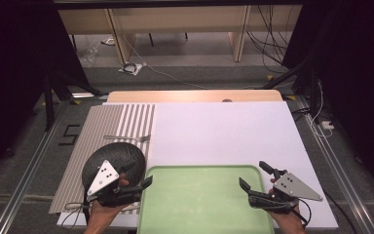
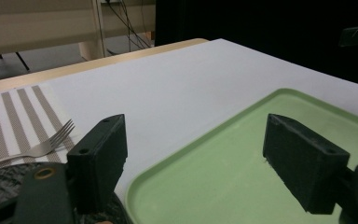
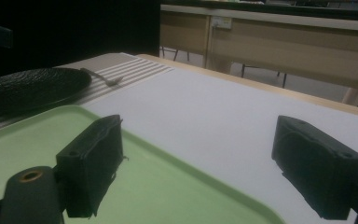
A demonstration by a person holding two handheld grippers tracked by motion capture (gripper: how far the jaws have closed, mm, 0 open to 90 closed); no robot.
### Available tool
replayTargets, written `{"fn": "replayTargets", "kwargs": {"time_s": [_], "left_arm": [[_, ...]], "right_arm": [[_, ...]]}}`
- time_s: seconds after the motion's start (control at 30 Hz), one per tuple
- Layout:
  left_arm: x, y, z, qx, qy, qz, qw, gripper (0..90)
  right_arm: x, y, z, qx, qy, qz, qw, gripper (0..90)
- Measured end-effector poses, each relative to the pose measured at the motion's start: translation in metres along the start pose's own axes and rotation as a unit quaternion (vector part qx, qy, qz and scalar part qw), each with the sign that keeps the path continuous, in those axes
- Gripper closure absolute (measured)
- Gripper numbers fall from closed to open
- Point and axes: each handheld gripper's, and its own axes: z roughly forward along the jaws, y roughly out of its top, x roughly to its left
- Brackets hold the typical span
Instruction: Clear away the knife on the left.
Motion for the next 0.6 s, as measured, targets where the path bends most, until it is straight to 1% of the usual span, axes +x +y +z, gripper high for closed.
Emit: {"fn": "replayTargets", "kwargs": {"time_s": [0.1, 0.13, 0.17, 0.23, 0.27, 0.3, 0.37, 0.4, 0.43, 0.47, 0.5, 0.57, 0.6], "left_arm": [[0.003, 0.000, -0.002, 0.010, 0.006, 0.002, 0.9999, 21.5], [0.004, 0.001, -0.003, 0.018, 0.006, 0.003, 0.9998, 21.5], [0.004, 0.001, -0.004, 0.021, 0.007, 0.003, 0.9997, 21.5], [0.006, 0.002, -0.004, 0.031, 0.003, -0.002, 0.9995, 21.5], [0.007, 0.003, -0.005, 0.044, -0.001, -0.003, 0.9990, 21.6], [0.007, 0.003, -0.005, 0.044, -0.001, -0.003, 0.9990, 21.5], [0.008, 0.006, -0.007, 0.057, -0.001, -0.002, 0.9984, 21.5], [0.009, 0.008, -0.009, 0.071, -0.003, -0.002, 0.9975, 21.6], [0.010, 0.010, -0.010, 0.081, -0.004, 0.002, 0.9967, 21.7], [0.010, 0.010, -0.010, 0.081, -0.004, 0.002, 0.9967, 21.8], [0.011, 0.012, -0.012, 0.094, 0.000, 0.011, 0.9955, 21.8], [0.013, 0.013, -0.013, 0.112, 0.000, 0.014, 0.9936, 22.0], [0.013, 0.013, -0.013, 0.112, 0.000, 0.014, 0.9936, 22.0]], "right_arm": [[0.000, 0.000, 0.000, 0.001, 0.000, -0.003, 1.0000, 17.2], [0.000, 0.000, 0.000, 0.002, 0.001, -0.003, 1.0000, 17.3], [0.000, 0.000, 0.000, 0.002, 0.001, -0.003, 1.0000, 17.3], [0.000, 0.000, 0.000, 0.001, 0.001, -0.002, 1.0000, 17.5], [0.000, 0.000, 0.001, 0.000, 0.002, -0.002, 1.0000, 17.6], [0.000, 0.000, 0.001, 0.000, 0.003, -0.002, 1.0000, 17.6], [0.000, 0.000, 0.001, 0.002, 0.003, -0.002, 1.0000, 17.6], [0.000, 0.000, 0.001, 0.001, 0.003, 0.004, 1.0000, 17.7], [0.000, -0.001, 0.002, 0.000, 0.004, 0.004, 1.0000, 17.7], [0.001, -0.001, 0.002, 0.002, 0.004, 0.003, 1.0000, 17.7], [0.001, -0.001, 0.003, 0.002, 0.004, 0.001, 1.0000, 17.7], [0.001, -0.001, 0.003, 0.005, 0.005, 0.000, 1.0000, 17.8], [0.001, -0.001, 0.003, 0.005, 0.005, 0.000, 1.0000, 17.8]]}}
